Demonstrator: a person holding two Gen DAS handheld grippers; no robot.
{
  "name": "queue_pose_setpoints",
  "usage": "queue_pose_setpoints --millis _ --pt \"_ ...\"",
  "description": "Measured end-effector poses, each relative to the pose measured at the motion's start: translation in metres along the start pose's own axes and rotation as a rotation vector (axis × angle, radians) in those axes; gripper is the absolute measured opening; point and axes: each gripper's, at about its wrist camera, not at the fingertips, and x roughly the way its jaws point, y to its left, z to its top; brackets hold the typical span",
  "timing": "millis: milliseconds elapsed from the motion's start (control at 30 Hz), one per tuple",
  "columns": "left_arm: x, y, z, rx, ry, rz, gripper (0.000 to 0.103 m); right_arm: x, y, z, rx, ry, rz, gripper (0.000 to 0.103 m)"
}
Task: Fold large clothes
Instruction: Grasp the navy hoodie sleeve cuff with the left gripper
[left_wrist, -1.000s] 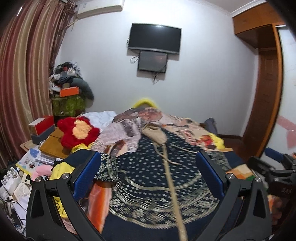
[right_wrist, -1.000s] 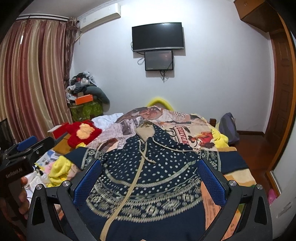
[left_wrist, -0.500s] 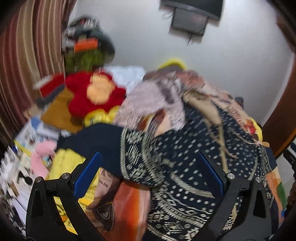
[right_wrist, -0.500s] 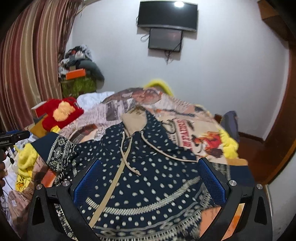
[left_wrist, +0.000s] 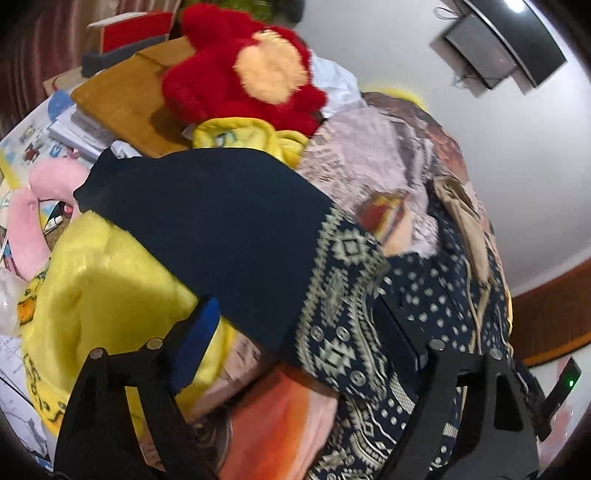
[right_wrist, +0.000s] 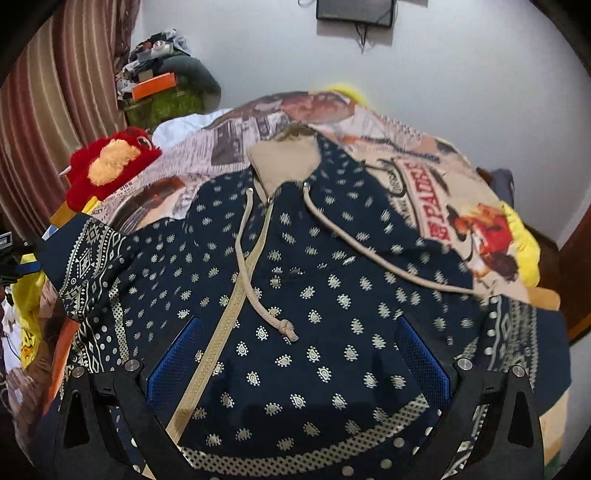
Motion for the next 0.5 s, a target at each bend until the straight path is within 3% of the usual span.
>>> queue_pose_setpoints --millis 200,500 --pt "0.018 0.009 0.012 -0.045 0.034 0.018 0.076 0.008 0.004 -0.002 -0.017 0.013 0.014 0.103" --pt "0.011 0.019 -0.004 -0.045 0.061 0.027 0.075 0.002 0.008 -0.005 -0.028 0.007 0.037 0.103"
